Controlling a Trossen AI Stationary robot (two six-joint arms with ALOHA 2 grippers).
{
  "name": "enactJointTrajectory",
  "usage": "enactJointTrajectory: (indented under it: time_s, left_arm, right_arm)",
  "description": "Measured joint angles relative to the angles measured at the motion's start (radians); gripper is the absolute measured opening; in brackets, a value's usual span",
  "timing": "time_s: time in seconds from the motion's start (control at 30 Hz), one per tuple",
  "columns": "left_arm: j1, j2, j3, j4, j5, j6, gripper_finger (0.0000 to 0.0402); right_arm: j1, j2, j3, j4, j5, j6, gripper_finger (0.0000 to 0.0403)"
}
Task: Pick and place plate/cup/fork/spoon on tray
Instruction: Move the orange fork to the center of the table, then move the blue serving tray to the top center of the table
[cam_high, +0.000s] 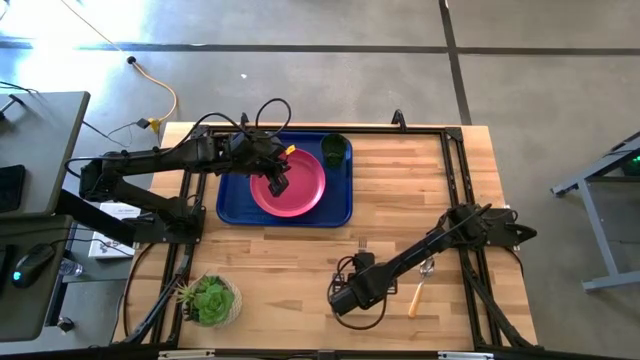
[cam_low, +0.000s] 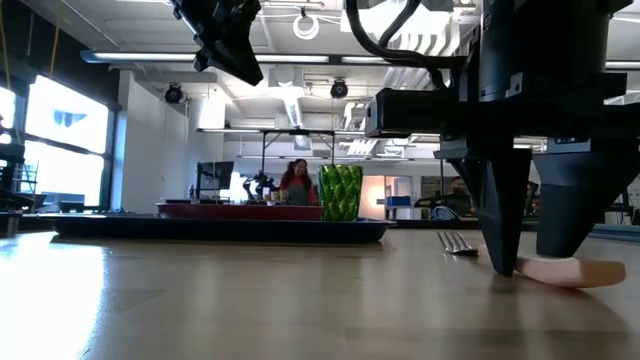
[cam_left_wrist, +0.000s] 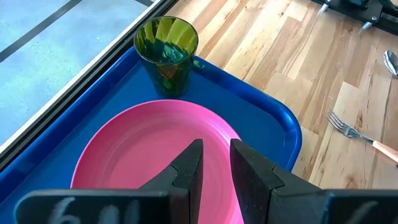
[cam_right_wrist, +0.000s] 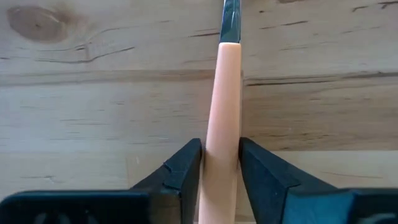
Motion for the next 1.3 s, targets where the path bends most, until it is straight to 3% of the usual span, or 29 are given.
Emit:
enactJointTrajectory:
  time_s: [0.17, 0.43, 0.9, 1.3]
  left_arm:
    - [0.000, 0.000, 0.000, 0.000, 0.000, 0.000, 0.0069]
    - [0.000, 0.000, 0.000, 0.000, 0.000, 0.000, 0.0069]
    - [0.000, 0.000, 0.000, 0.001, 0.000, 0.065, 0.0069]
    - [0.011, 0.000, 0.000, -0.008, 0.001, 0.134, 0.0069]
  right_arm:
    - [-0.008, 0.004, 0.015, -0.017, -0.012, -0.005, 0.0132]
    - [-0.016, 0.007, 0.106, -0.182, -0.011, -0.070, 0.0136]
    - [-0.060, 0.005, 0.251, -0.337, 0.127, -0.162, 0.0136]
    - [-0.161, 0.003, 0.434, -0.560, 0.305, -0.369, 0.0136]
